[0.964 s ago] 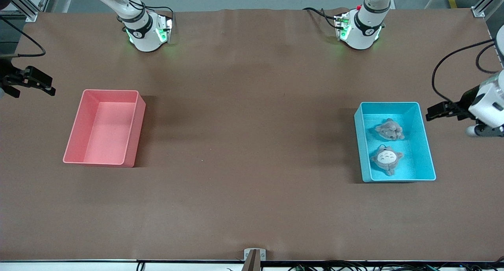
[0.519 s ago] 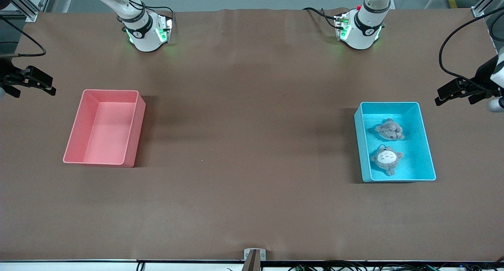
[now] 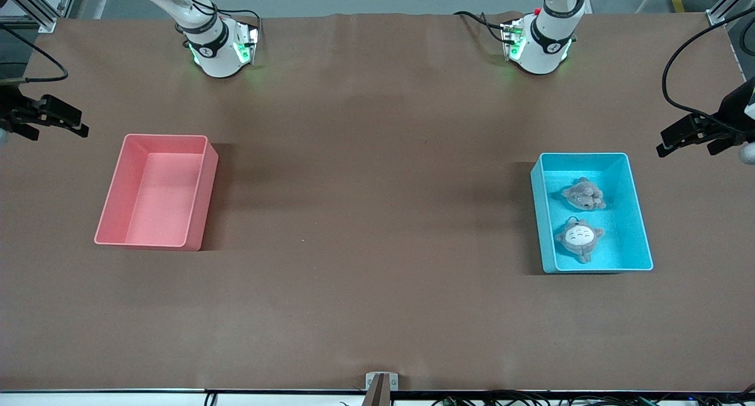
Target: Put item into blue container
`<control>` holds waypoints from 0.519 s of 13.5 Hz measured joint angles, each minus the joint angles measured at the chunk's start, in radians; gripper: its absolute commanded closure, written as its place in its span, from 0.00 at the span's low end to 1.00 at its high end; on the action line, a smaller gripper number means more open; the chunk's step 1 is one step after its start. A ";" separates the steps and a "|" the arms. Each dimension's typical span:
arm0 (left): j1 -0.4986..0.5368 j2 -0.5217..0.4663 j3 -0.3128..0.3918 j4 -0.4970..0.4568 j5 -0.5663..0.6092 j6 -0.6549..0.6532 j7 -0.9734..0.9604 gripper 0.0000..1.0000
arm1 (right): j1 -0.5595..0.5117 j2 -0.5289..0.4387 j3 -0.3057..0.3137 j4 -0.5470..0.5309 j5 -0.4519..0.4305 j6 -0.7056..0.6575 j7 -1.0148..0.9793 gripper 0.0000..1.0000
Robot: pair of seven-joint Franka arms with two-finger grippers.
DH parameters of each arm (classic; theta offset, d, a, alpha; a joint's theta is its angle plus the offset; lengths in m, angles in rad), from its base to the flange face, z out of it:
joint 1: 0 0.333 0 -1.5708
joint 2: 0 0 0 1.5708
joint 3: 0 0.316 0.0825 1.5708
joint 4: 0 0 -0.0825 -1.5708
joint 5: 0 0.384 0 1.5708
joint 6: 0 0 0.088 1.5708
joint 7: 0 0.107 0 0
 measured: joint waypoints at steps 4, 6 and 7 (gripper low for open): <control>-0.013 0.000 0.000 0.001 0.000 0.000 -0.001 0.00 | 0.004 0.000 0.011 0.000 0.003 -0.010 0.021 0.00; -0.014 0.000 -0.001 0.001 0.000 0.000 -0.001 0.00 | 0.007 0.000 0.016 0.000 0.003 -0.011 0.030 0.00; -0.014 0.000 -0.001 0.001 0.000 0.000 -0.001 0.00 | 0.007 0.000 0.016 0.000 0.002 -0.011 0.031 0.00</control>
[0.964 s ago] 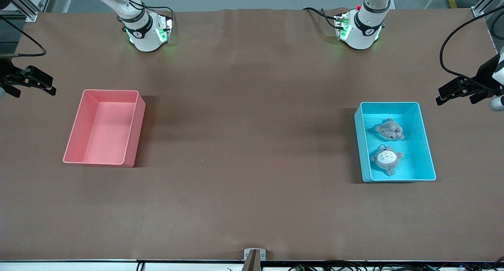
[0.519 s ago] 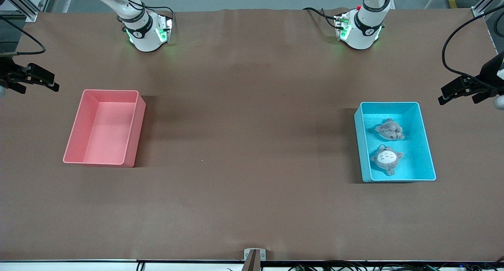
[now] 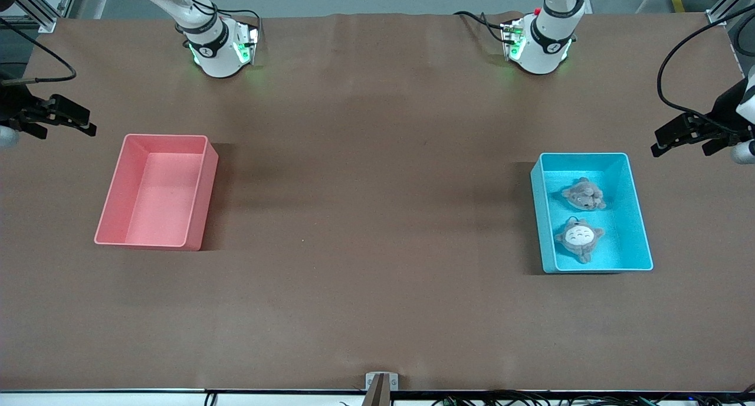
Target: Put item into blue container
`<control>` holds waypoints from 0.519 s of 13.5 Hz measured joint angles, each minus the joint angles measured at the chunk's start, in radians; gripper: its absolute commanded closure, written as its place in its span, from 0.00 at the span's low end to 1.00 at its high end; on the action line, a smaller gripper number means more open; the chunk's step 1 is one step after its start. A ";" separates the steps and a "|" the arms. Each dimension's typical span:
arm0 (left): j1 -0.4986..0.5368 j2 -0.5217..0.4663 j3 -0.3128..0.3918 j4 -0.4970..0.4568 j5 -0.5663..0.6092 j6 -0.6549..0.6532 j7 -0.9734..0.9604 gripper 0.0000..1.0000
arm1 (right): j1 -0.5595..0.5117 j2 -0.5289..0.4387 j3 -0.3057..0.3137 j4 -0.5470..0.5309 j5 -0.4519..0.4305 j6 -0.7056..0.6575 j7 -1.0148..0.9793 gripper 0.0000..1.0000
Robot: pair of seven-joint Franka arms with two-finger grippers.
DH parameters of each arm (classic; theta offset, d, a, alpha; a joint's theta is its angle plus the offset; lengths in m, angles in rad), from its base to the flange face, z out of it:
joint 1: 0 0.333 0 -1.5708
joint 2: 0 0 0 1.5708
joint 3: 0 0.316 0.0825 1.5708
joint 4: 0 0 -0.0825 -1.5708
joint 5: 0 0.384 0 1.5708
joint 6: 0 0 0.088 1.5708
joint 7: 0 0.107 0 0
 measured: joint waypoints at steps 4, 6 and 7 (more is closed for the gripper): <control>-0.001 0.000 0.001 0.000 0.000 0.000 0.000 0.00 | 0.000 0.000 0.000 0.000 -0.010 0.005 0.000 0.00; -0.026 0.000 0.017 0.000 0.000 0.000 0.000 0.00 | 0.005 -0.001 0.000 0.000 -0.022 0.014 0.000 0.00; -0.044 0.000 0.033 0.000 0.000 0.000 0.000 0.00 | 0.009 -0.001 0.001 0.000 -0.027 0.016 0.000 0.00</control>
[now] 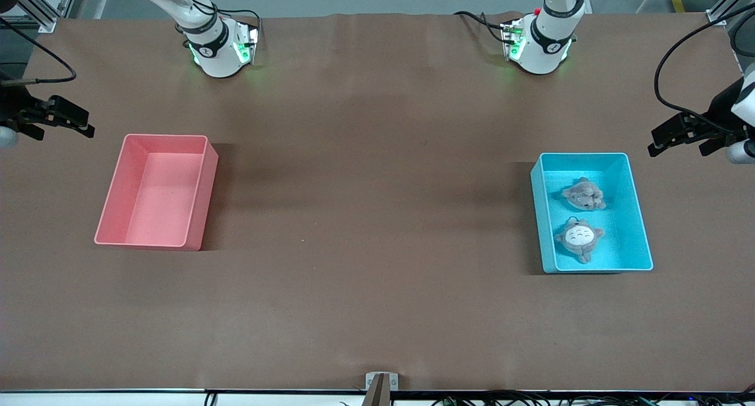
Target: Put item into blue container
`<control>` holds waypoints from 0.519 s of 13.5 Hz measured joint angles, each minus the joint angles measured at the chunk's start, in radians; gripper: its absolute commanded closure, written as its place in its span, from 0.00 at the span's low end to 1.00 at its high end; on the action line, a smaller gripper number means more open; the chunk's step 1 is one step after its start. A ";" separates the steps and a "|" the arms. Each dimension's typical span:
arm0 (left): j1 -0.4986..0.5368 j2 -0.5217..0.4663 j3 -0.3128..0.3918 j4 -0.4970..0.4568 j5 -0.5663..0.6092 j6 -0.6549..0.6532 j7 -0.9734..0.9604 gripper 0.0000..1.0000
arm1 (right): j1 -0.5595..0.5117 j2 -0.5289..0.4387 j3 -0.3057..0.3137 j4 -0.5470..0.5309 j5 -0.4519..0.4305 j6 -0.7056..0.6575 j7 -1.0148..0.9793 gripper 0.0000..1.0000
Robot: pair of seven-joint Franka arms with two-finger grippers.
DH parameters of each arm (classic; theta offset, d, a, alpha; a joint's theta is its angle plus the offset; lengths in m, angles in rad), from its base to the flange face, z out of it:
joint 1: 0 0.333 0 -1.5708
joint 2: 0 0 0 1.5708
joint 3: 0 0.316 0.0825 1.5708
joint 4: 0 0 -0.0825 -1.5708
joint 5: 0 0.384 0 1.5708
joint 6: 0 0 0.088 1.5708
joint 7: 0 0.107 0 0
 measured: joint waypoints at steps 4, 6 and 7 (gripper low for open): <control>-0.012 0.000 0.017 0.003 0.000 0.000 0.000 0.00 | 0.004 0.000 0.000 0.000 -0.002 0.003 0.000 0.00; -0.012 -0.002 0.020 0.007 0.000 0.000 0.001 0.00 | 0.004 0.000 0.000 0.000 -0.003 0.009 0.000 0.00; -0.012 -0.004 0.020 0.008 0.000 0.000 0.001 0.00 | 0.004 0.000 0.000 0.000 -0.003 0.015 0.000 0.00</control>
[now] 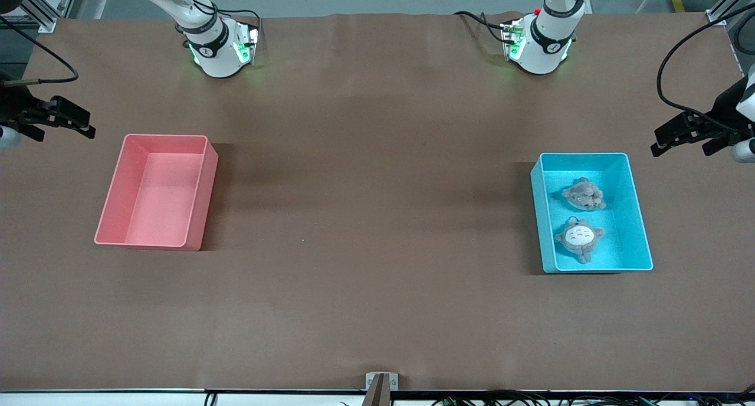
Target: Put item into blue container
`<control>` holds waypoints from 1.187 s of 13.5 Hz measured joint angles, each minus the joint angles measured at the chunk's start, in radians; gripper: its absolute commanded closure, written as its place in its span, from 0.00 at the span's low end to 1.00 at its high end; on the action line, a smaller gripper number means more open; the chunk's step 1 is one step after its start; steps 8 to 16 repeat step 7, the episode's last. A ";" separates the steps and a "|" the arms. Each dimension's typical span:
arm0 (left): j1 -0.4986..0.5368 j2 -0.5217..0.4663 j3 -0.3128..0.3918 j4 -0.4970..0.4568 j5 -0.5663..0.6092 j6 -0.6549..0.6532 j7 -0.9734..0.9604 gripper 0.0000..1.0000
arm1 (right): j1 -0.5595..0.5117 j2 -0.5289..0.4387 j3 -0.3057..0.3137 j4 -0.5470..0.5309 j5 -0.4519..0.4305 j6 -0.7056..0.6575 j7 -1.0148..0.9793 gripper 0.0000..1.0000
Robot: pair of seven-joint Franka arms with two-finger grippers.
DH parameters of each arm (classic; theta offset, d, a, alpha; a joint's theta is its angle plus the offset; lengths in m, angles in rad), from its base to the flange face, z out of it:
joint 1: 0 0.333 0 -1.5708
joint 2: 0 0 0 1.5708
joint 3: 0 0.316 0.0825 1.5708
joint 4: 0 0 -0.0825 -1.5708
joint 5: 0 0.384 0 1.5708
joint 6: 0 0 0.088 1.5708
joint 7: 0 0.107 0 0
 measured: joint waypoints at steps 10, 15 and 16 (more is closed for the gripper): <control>-0.003 -0.012 -0.004 0.016 0.000 -0.016 -0.024 0.00 | 0.000 0.000 -0.002 0.000 -0.002 0.019 0.000 0.00; -0.003 -0.012 -0.004 0.016 0.000 -0.016 -0.024 0.00 | 0.000 0.000 -0.002 0.000 -0.002 0.019 0.000 0.00; -0.003 -0.012 -0.004 0.016 0.000 -0.016 -0.024 0.00 | 0.000 0.000 -0.002 0.000 -0.002 0.019 0.000 0.00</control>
